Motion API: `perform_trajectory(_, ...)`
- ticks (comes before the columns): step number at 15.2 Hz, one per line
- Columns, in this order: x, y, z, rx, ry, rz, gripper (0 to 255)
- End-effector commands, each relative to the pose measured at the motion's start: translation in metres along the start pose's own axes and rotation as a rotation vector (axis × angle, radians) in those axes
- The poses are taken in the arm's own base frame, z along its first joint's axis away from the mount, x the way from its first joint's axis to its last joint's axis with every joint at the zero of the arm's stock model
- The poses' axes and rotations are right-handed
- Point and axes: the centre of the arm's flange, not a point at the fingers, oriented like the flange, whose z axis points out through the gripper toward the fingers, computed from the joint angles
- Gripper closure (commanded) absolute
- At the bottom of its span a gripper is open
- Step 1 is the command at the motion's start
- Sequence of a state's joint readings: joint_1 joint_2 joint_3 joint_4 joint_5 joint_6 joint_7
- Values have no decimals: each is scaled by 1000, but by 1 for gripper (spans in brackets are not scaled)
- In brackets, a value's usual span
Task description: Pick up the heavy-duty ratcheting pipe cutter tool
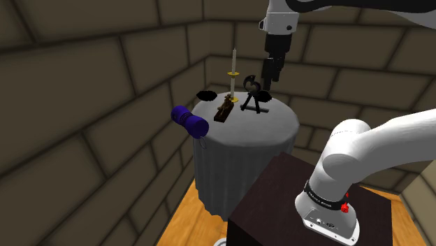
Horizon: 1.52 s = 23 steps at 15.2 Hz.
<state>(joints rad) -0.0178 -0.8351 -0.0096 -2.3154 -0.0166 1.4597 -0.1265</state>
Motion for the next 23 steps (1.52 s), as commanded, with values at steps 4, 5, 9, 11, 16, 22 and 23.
perform_trajectory(4,13,37,9,8,17,-11,0)
perform_trajectory(5,18,49,11,11,22,-15,0)
perform_trajectory(9,36,97,23,21,44,-30,0)
perform_trajectory(11,46,121,29,27,55,-38,0)
perform_trajectory(16,71,181,43,40,83,-57,0)
perform_trajectory(22,104,251,61,56,116,-80,0)
perform_trajectory(23,109,263,64,59,122,-84,0)
